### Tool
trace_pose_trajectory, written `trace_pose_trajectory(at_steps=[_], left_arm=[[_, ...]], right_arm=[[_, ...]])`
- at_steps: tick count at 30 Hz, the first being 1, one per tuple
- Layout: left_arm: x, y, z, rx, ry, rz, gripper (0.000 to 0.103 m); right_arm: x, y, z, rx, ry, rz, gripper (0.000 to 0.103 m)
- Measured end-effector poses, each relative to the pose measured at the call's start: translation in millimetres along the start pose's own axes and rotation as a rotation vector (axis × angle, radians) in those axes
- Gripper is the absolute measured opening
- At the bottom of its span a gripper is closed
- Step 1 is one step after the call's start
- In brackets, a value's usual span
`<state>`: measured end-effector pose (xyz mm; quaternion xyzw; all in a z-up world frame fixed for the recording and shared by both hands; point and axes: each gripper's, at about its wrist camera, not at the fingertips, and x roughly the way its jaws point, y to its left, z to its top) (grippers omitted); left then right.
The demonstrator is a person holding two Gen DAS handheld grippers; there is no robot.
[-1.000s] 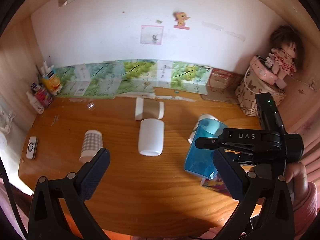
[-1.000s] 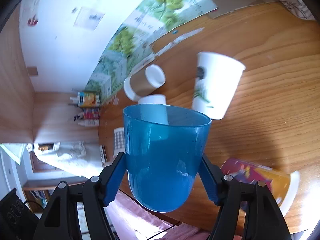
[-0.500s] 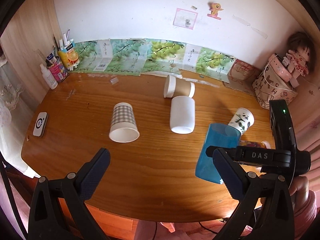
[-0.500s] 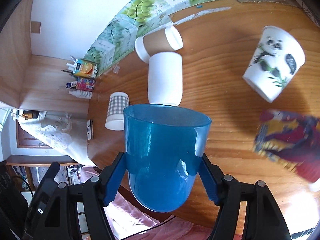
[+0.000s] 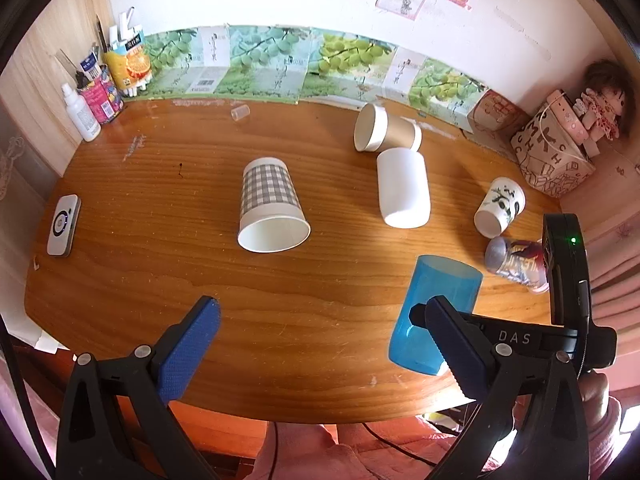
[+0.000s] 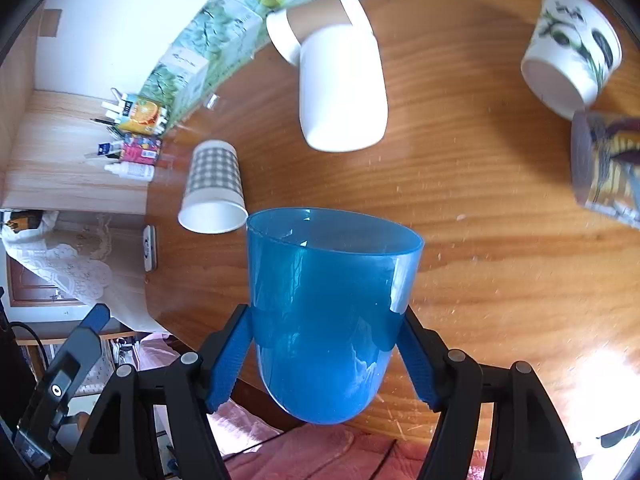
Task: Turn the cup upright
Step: 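Lift the blue cup with the right gripper and rotate it rim up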
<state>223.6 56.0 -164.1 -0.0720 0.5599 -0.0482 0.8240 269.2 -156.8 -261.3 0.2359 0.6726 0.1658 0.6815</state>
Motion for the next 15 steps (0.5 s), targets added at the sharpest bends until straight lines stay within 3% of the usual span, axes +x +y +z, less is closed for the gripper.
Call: trace_pose_trajectory(at_steps=[5,15], left_arm=[[16.2,10.1,-0.3,0.044,0.047,-0.011,0.102],[29.5,8.4,1.9,0.139,0.094,-0.057,0.102]], right_arm=[[12.1,3.2,-11.1,0.023,-0.013,-0.038,0.071],[19.6,6.1,-15.9,0.061,-0.060,-0.028,0.072]])
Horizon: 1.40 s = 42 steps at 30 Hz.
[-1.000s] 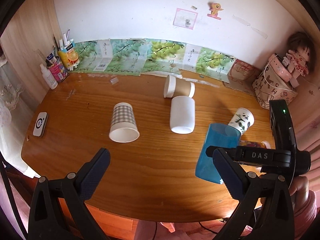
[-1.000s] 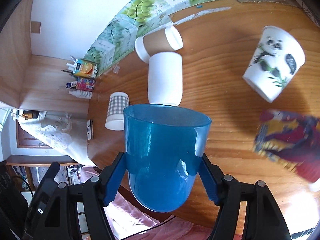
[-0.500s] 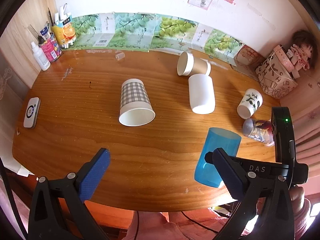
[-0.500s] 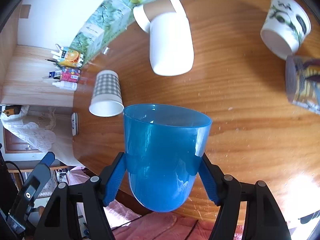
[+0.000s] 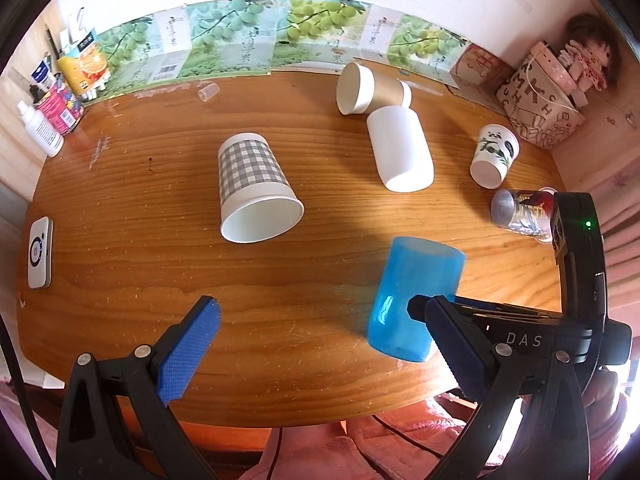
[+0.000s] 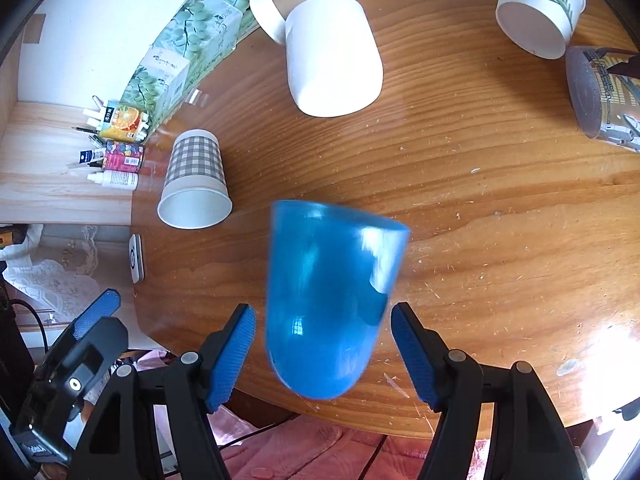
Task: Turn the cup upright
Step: 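Lift the blue cup with the right gripper and rotate it rim up, then lower the blue cup onto the desk with the right gripper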
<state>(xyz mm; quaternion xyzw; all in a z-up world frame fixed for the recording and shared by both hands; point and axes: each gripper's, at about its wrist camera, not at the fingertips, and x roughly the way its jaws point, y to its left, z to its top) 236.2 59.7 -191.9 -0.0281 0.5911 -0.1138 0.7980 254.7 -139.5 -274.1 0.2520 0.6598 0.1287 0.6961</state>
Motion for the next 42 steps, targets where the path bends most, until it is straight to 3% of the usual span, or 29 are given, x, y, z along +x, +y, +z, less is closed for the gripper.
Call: trace_pose_trajectory(at_steps=[9,18,31,42], left_arm=[[3.6,-7.4,10.4,0.053,0.009,-0.020,0.102],[15.0,-18.3,24.7,0.066,0.054,-0.117,0.102],[44.0,-55.3,39.4,0.128,0.121,-0.121,0.102],[90.4,-82.9,55.2,0.113,0.216,-0.088,0.102]], right_arm=[[-13.2,-2.3,-3.1,0.011,-0.064,0.003,0.077],[-29.9,-18.7,-15.6,0.079,-0.121,0.014,0.080],[-67.1,-47.0,-27.9,0.104,-0.229,-0.013,0.081],[-90.8,-71.3,-32.1,0.067,-0.258,-0.019,0.082]])
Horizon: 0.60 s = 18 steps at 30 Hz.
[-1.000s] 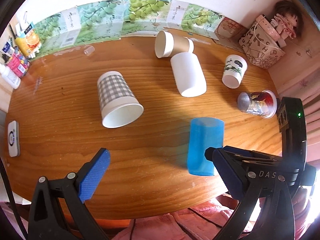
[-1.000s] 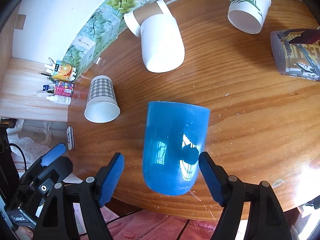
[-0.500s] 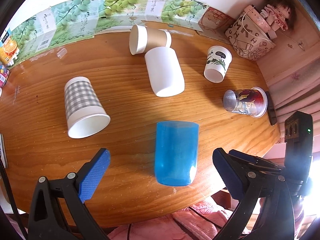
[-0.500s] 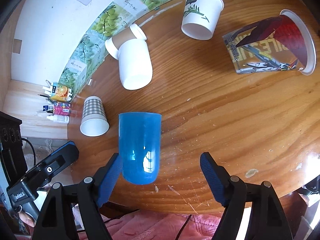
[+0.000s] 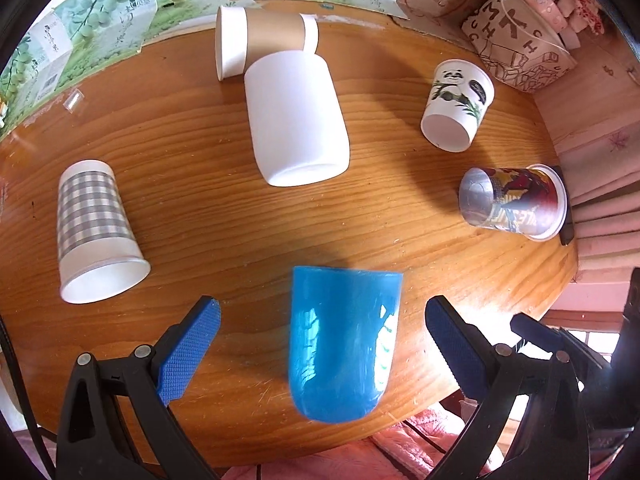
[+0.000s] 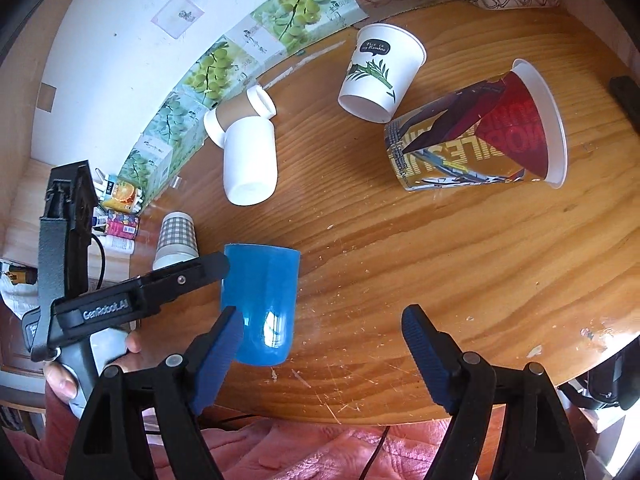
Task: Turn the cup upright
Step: 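Lower the blue cup onto the desk with the right gripper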
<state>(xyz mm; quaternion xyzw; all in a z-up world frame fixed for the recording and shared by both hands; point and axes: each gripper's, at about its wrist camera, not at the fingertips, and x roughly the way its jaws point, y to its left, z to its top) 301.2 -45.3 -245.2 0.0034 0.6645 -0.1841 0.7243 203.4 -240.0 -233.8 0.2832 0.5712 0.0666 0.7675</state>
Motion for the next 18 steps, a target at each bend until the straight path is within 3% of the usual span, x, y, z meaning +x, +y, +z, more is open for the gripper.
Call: trace_pose_trajectory(at_steps=[7,18], left_arm=[[20.7,-0.5,8.8,-0.061,0.055,-0.003,0.102],[37.9,3.7,12.4,-0.104,0.122,0.033,0.100]], right_arm=[[-5.0,-5.5,5.1,-0.056,0.008,0.015,0.082],[11.7,-11.5,8.6,-0.049,0.102,0.052,0.082]])
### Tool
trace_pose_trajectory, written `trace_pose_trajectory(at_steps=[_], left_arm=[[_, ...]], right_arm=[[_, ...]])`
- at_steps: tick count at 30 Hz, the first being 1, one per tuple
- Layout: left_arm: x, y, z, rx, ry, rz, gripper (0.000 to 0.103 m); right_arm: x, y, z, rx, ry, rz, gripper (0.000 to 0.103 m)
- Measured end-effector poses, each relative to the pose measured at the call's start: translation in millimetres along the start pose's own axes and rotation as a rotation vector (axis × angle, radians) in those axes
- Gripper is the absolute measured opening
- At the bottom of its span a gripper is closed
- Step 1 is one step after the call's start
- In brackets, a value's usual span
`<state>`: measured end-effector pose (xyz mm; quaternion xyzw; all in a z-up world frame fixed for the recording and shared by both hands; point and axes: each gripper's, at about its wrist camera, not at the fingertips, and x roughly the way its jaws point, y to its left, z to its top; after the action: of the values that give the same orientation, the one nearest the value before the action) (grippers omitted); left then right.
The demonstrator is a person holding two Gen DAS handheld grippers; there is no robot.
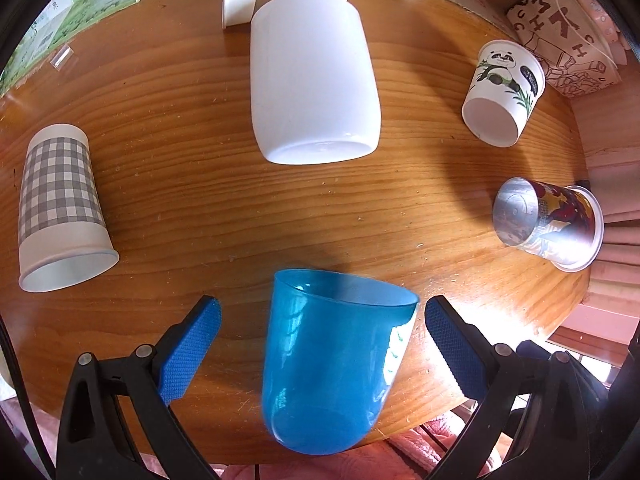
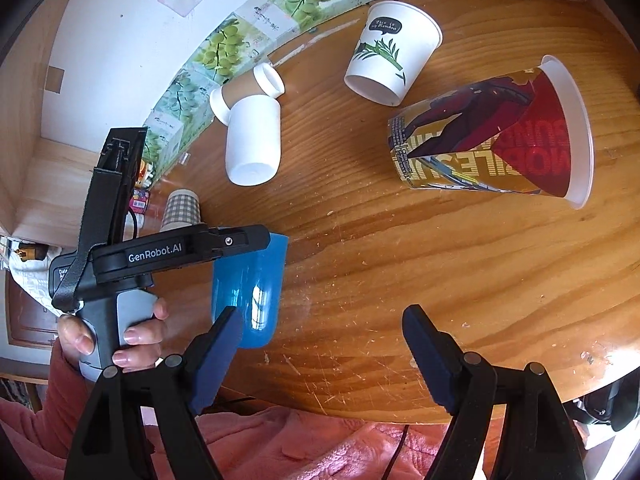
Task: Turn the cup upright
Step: 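Lower the blue cup onto the desk with the right gripper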
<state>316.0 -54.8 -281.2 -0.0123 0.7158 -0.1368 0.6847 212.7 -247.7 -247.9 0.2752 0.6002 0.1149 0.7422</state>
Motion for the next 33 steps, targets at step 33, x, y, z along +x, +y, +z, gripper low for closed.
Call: trace_pose_trajectory(at_steps=[33], left_arm=[[-43.3,-26.0,-8.2,0.163,-0.143,-0.050,0.075]], right_arm=[[12.2,41.9,-15.7,-0.079,-0.031,0.019,0.082]])
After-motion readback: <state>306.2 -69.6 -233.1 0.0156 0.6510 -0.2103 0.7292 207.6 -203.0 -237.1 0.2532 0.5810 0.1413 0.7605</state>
